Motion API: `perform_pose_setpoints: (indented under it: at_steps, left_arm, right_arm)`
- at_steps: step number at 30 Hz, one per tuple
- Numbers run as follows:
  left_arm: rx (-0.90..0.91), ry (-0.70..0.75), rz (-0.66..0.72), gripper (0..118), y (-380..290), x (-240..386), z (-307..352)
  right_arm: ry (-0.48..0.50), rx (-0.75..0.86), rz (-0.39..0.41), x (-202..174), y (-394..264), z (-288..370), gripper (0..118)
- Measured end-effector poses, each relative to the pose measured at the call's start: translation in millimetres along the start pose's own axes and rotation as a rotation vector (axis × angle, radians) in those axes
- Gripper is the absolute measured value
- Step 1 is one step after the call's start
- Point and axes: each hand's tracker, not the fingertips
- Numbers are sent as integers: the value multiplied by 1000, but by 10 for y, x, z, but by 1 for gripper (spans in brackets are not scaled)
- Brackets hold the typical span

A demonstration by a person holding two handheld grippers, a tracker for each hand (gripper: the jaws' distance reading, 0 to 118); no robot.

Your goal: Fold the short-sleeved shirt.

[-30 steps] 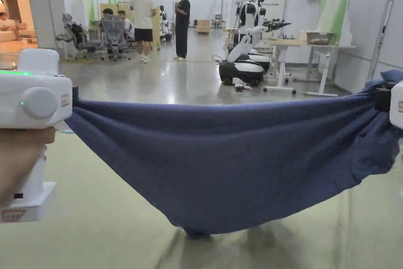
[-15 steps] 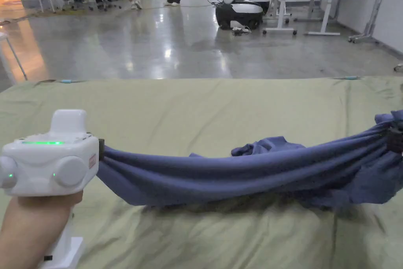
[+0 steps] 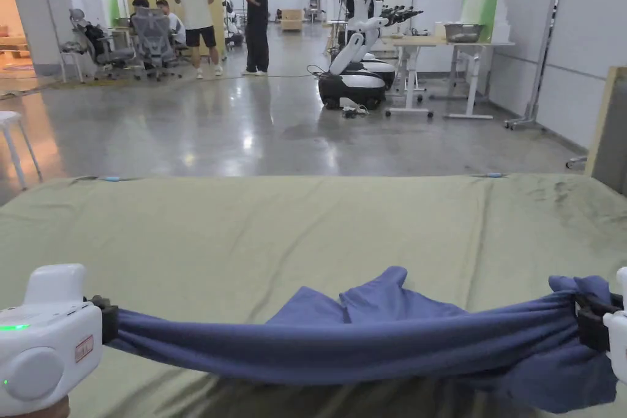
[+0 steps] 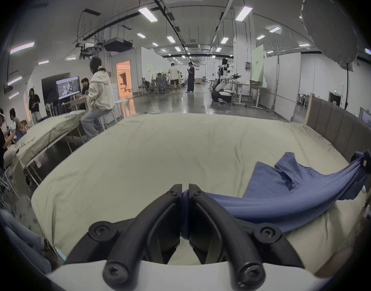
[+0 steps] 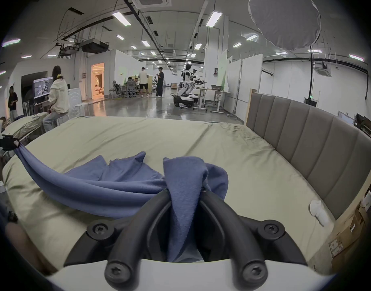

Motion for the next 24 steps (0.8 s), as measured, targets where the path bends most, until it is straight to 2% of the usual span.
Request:
perform_pose_setpoints:
  at_steps: [3, 8, 11, 13, 15, 16, 17, 18, 19, 20, 21, 22, 24]
  left_arm:
    - [-55, -25, -9, 5, -332, -101, 194]
    - [-179, -58, -38, 5, -1007, -193, 269]
    - [-218, -20, -106, 5, -1412, -165, 181]
    - [-251, -15, -106, 5, -1612, -144, 138]
    - [-230, -20, -110, 7, -1723, -93, 210]
    - [-184, -7, -131, 17, -1744, -82, 242]
    - [-160, 5, -144, 31, -1737, -77, 274]
    - [-151, 15, -142, 60, -1736, -85, 309]
    - [-151, 12, -130, 107, -1701, -117, 337]
    - [-151, 9, -113, 118, -1665, -147, 364]
    - [-158, 12, -92, 118, -1614, -184, 421]
    - [-124, 17, -76, 118, -1560, -221, 535]
    - [-2, 35, -44, 118, -1475, -277, 740]
  right_arm:
    - [25, -32, -15, 19, -323, 250, 13]
    - [19, -149, 27, 27, -1004, 335, 13]
    - [-1, -189, -14, 39, -1373, 324, 13]
    - [4, -223, -32, 33, -1557, 309, 13]
    - [11, -214, -93, 23, -1659, 344, 19]
    - [8, -199, -113, 20, -1665, 362, 39]
    - [-4, -189, -121, 23, -1653, 381, 68]
    - [-21, -191, -139, 34, -1626, 395, 98]
    - [-30, -196, -160, 62, -1592, 416, 118]
    - [-35, -209, -187, 88, -1550, 445, 118]
    - [-35, -192, -215, 106, -1496, 527, 118]
    - [-17, -94, -237, 116, -1436, 661, 118]
    - [-40, -5, -219, 62, -1275, 915, 118]
